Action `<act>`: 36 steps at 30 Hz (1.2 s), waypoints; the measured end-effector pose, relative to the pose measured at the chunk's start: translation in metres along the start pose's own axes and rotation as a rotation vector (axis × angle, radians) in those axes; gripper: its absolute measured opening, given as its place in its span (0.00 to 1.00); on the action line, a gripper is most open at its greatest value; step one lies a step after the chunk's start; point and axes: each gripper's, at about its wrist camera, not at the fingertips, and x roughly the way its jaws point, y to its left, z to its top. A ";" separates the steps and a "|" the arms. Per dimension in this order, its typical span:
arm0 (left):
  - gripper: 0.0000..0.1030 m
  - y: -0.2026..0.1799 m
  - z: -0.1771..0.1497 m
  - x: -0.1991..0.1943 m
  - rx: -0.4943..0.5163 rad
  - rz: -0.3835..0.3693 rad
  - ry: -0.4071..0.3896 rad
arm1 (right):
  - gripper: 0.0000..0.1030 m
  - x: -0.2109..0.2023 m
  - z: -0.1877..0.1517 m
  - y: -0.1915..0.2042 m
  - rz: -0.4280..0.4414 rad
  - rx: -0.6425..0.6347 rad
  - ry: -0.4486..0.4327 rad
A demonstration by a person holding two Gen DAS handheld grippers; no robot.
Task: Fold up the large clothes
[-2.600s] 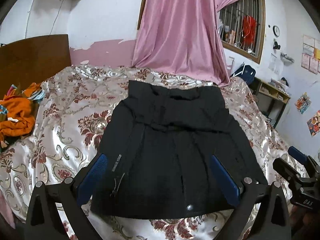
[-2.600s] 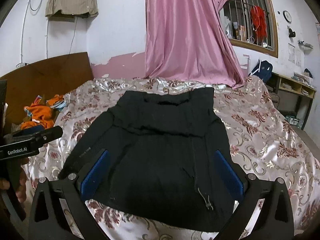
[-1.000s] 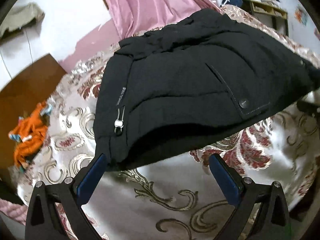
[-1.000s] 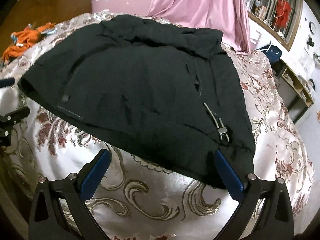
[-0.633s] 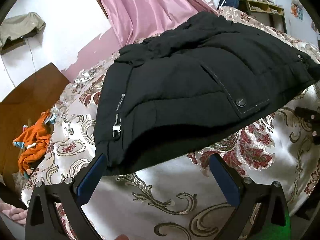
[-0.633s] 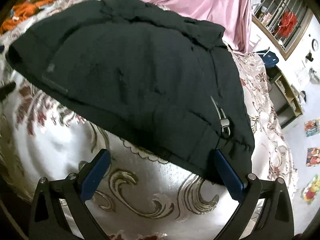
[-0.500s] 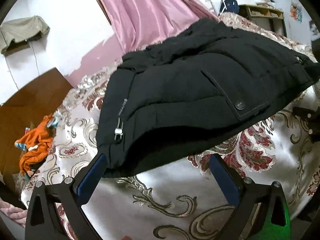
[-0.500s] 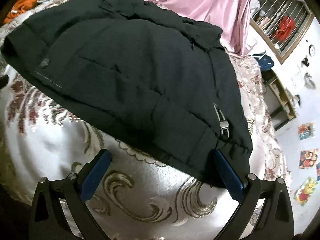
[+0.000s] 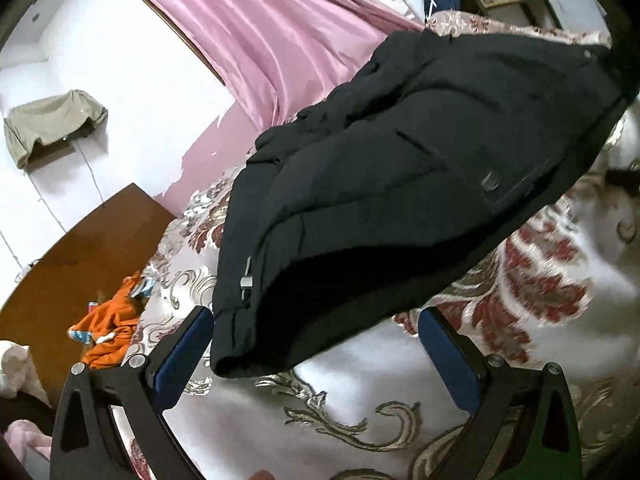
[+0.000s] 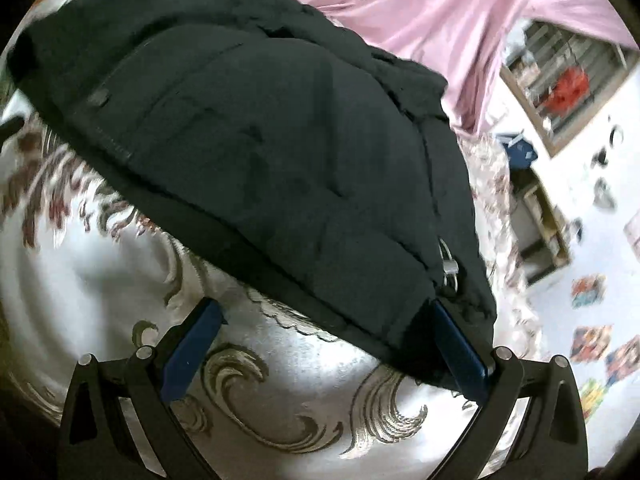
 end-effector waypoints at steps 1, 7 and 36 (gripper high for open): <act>1.00 -0.001 -0.001 0.000 0.006 0.013 0.000 | 0.98 -0.001 0.001 0.002 -0.019 -0.017 -0.014; 1.00 0.002 -0.002 0.006 0.013 0.065 -0.004 | 0.98 -0.016 0.008 0.010 -0.148 -0.069 -0.155; 1.00 -0.002 -0.004 0.026 0.051 0.205 -0.003 | 0.98 -0.019 0.012 -0.023 -0.209 0.096 -0.232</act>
